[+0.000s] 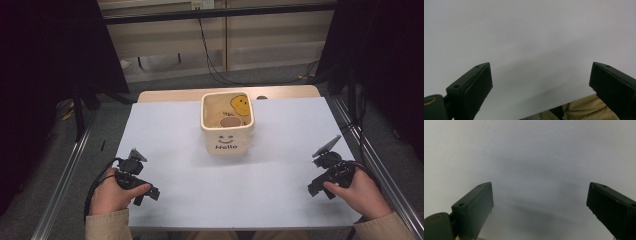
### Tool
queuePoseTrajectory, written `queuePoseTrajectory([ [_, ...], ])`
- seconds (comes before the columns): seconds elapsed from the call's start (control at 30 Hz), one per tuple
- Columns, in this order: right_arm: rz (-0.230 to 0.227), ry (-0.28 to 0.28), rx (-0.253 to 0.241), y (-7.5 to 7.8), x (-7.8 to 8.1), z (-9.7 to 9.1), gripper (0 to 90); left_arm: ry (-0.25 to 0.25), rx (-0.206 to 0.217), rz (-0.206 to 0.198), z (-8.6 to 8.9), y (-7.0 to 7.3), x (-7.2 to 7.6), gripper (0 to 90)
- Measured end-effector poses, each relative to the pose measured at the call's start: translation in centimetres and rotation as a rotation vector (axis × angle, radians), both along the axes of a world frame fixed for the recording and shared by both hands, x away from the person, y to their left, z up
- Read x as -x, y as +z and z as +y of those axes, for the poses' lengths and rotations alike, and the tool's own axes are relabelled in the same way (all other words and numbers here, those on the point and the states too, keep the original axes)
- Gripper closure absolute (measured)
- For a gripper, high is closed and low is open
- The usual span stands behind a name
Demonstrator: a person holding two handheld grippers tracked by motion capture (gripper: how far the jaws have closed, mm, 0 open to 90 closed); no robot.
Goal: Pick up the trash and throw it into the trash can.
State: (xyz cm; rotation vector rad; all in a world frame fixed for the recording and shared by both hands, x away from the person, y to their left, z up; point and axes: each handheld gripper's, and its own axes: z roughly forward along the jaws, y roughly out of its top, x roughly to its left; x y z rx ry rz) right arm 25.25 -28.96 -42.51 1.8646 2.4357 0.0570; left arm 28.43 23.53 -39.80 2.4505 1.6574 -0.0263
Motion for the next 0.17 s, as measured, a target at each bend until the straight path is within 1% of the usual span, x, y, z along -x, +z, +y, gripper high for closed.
queuePoseTrajectory([
  [0.07,-0.003,-0.001,-0.007,-0.19,0.21,-0.23,6.9,0.002,0.004,0.003,-0.04,-0.05,0.02,4.4],
  [0.1,-0.003,-0.011,-0.007,-0.27,0.33,-0.24,6.9,0.004,0.005,0.003,-0.05,-0.06,0.01,4.3],
  [0.13,-0.005,-0.001,-0.005,-0.31,0.4,-0.36,6.8,0.008,0.008,0.004,-0.06,-0.06,0.01,4.3],
  [0.17,-0.013,-0.01,-0.008,-0.34,0.5,-0.37,6.8,0.012,0.009,0.004,-0.07,-0.06,0.01,4.3],
])
